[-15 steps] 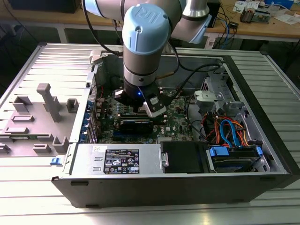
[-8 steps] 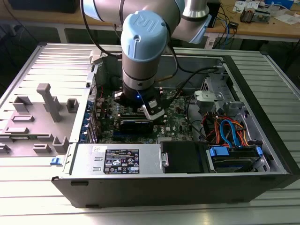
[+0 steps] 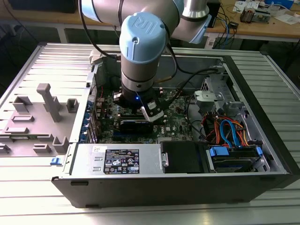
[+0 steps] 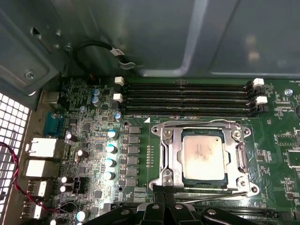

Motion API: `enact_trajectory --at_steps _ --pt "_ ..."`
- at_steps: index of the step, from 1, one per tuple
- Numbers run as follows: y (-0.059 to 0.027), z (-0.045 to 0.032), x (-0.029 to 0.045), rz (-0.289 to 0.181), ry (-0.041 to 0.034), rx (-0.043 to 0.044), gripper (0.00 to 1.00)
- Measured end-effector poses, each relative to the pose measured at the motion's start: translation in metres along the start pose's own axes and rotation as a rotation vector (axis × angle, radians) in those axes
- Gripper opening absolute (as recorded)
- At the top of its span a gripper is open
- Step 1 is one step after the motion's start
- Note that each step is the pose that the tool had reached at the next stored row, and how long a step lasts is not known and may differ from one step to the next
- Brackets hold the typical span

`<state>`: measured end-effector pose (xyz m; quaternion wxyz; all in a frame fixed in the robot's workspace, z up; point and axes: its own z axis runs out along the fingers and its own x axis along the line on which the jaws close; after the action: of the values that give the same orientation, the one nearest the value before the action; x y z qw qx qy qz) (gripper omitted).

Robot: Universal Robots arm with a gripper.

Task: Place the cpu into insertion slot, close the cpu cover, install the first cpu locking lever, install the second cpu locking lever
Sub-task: 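Install the second cpu locking lever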

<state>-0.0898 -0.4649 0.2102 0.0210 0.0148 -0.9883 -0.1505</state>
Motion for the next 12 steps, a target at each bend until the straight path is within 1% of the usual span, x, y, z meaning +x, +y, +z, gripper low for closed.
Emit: enact_trajectory --at_steps 7,9,11,12 --pt "-0.0016 0.0007 0.0 0.0 -0.0001 -0.0008 0.11" --pt "-0.0026 0.0042 -0.0001 0.0 -0.0002 -0.0102 0.11" --pt "-0.0029 0.0052 0.001 -0.001 -0.0006 -0.0194 0.11" --pt "-0.003 0.0056 0.0016 -0.001 -0.0005 -0.0217 0.11"
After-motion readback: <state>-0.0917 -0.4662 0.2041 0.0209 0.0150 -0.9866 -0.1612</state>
